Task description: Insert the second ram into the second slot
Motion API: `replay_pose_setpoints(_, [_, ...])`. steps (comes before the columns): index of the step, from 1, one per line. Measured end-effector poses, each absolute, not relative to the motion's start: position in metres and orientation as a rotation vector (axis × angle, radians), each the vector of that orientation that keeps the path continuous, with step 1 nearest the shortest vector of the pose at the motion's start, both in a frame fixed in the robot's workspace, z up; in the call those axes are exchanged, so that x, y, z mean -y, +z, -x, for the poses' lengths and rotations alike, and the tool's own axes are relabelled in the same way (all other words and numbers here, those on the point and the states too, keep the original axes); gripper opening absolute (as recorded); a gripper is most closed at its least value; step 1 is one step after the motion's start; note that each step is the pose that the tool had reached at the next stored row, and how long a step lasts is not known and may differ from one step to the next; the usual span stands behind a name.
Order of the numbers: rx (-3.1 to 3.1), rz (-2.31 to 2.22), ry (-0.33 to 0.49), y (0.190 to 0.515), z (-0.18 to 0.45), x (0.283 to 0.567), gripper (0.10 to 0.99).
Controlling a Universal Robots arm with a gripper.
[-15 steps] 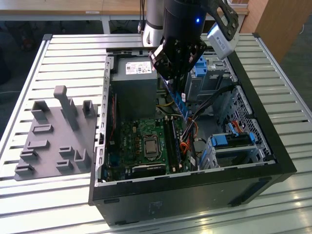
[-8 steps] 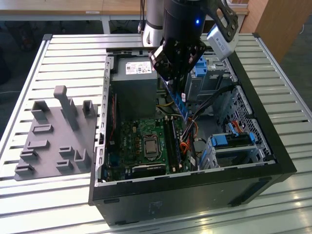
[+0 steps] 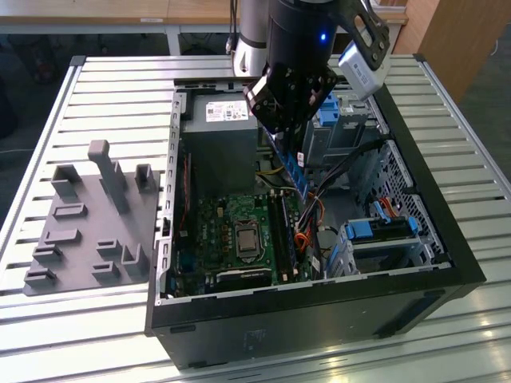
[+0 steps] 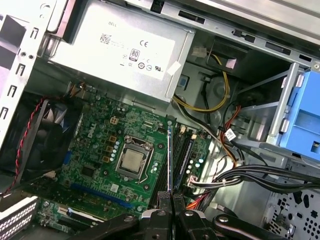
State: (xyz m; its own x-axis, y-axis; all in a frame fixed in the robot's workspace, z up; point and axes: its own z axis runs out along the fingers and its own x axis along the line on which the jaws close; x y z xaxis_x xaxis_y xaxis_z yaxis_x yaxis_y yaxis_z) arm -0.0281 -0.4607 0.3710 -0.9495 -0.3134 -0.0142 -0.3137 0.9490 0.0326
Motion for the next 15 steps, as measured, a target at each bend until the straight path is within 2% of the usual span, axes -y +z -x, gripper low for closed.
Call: replay_pose_setpoints(15, [-3.095, 0.486, 0.053, 0.3683, 0.0281, 0.4607, 0.129])
